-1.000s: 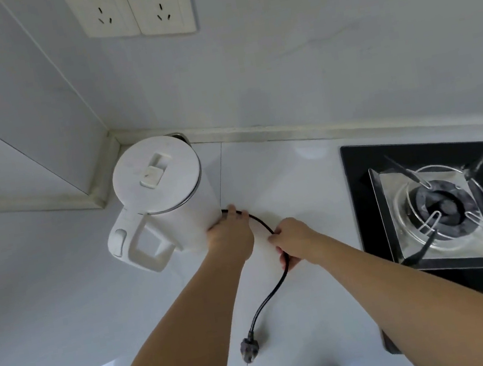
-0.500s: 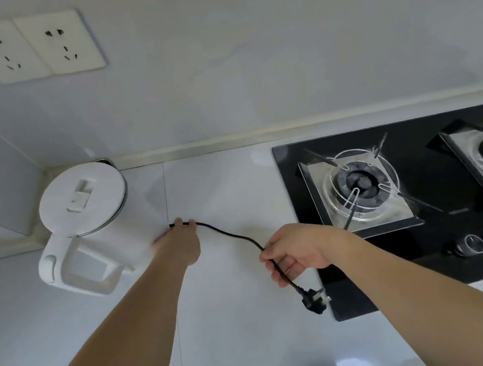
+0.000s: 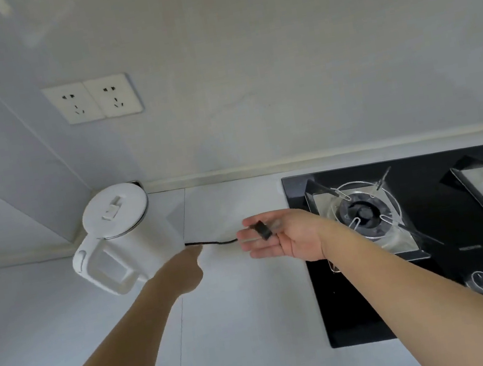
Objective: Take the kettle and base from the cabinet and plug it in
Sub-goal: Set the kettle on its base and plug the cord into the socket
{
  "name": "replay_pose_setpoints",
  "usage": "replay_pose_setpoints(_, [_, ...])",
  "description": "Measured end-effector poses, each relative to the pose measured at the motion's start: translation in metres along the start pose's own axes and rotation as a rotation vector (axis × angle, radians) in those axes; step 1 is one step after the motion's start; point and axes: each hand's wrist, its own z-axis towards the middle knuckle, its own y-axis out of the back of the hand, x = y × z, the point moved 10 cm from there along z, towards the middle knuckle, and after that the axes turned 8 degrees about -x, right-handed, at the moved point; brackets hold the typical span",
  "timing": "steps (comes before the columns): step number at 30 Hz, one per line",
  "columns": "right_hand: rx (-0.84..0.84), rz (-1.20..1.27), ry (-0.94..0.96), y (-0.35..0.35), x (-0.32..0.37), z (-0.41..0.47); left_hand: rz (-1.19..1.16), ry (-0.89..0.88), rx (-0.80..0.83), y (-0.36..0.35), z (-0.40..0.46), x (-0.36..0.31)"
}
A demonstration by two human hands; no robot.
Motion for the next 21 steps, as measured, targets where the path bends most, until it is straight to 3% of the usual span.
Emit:
replay_pose_setpoints(4, [-0.173,-0.132,0.188,-0.003,0.037,0.015,-0.138,0.038,-0.099,0.048,-0.029,0.0])
replay_pose_setpoints(8, [-0.244,-0.383,0.373,-0.025,0.07,0.021,-0.196,-0.012,-0.293,0.111,-0.051,-0.012])
replay_pose_setpoints(14, [-0.208,-0.572,0.484,-0.072,0.093,0.032,-0.226,-0.202,-0.62,0.205,-0.081,-0.038])
replay_pose_setpoints(21, [-0.137,-0.826,0.5,-0.103,0.091,0.046,-0.039,-0.395,-0.68,0.232,-0.076,-0.058])
